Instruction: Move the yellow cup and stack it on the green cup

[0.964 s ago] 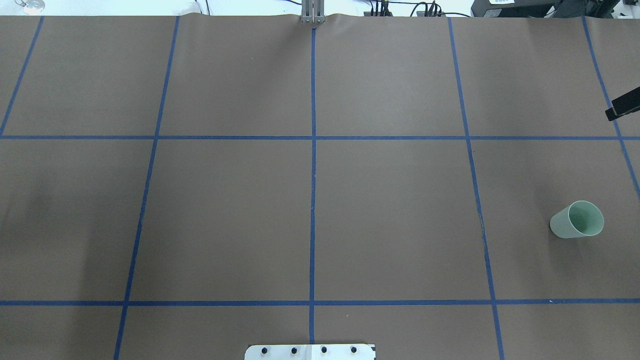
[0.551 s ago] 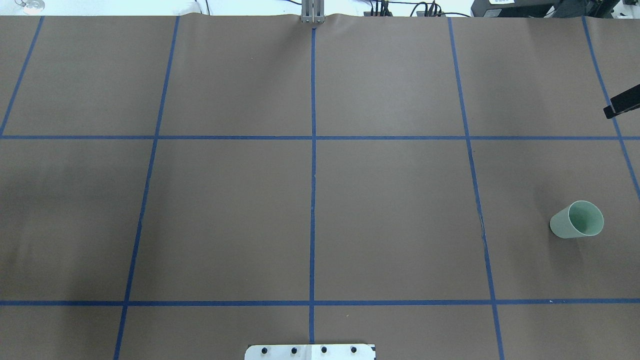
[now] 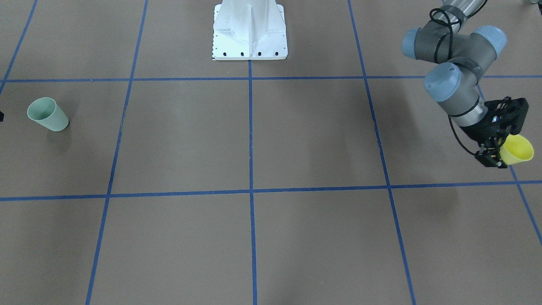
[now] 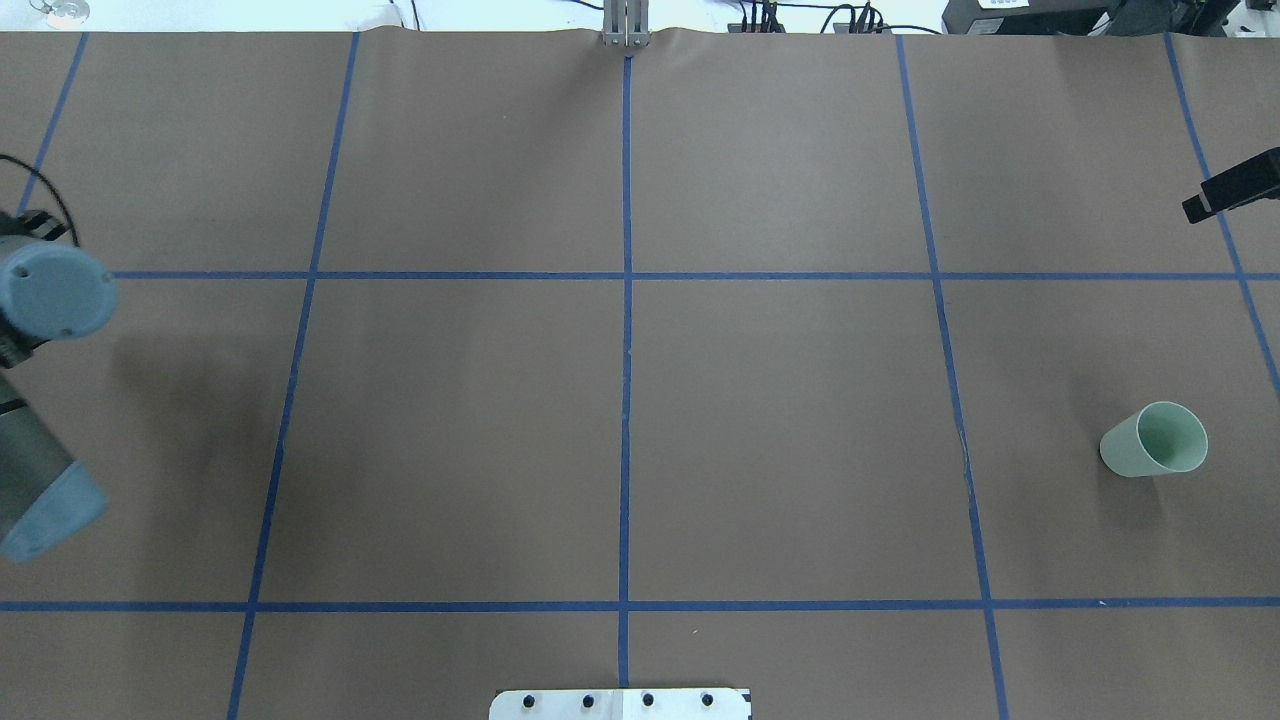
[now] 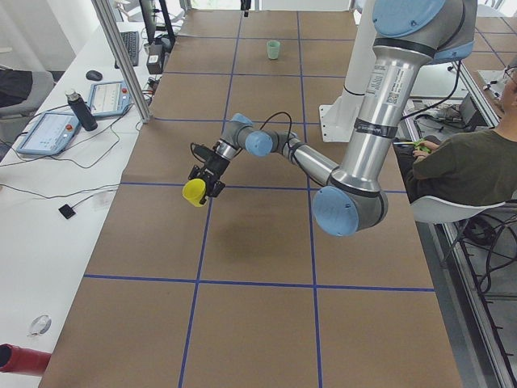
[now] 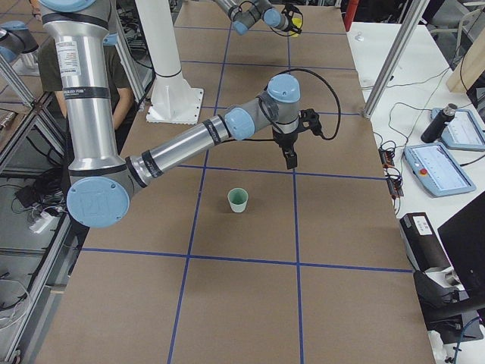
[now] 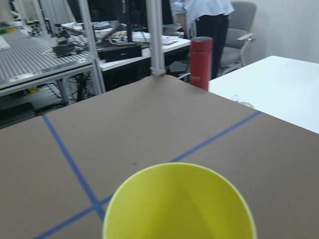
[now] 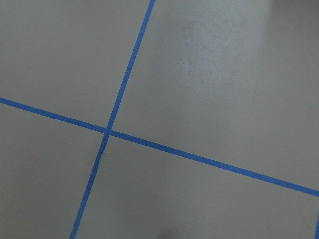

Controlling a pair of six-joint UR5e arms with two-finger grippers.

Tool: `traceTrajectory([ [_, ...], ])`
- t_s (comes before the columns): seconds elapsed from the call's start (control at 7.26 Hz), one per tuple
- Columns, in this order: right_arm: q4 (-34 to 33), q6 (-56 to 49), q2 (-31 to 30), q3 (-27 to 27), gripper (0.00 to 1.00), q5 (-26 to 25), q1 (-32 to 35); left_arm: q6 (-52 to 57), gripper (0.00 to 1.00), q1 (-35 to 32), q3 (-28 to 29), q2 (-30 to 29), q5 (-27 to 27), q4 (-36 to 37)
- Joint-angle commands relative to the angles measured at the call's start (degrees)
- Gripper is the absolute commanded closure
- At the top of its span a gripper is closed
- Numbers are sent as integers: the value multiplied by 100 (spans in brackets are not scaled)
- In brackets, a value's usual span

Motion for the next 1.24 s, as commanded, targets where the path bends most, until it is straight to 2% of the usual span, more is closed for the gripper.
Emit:
traceTrajectory([
  [0.0, 272, 32, 11, -120, 0, 111, 0, 1172, 43, 224, 50, -937, 45, -502],
  [0.14, 352, 40, 20, -181, 0, 102, 0, 1874, 44, 417, 181, -1027, 45, -1254],
  [0.28, 370, 40, 37, -260, 0, 93, 0, 2360, 34, 471, 791, -1220, 36, -2688],
  [0.41, 371, 40, 81, -287, 0, 93, 0, 2530, 35, 480, 1711, -1448, 45, -4173],
  [0.55, 371, 49, 99, -279, 0, 102, 0, 3437, 41, 515, 1955, -1572, 167, -4606],
  [0.69, 371, 23, 90, -279, 0, 102, 0, 4203, 48, 576, 1992, -1930, 133, -4601],
  [1.1, 616, 40, 90, -340, 0, 102, 9, 5366, 52, 919, 2142, -2187, 11, -4793],
])
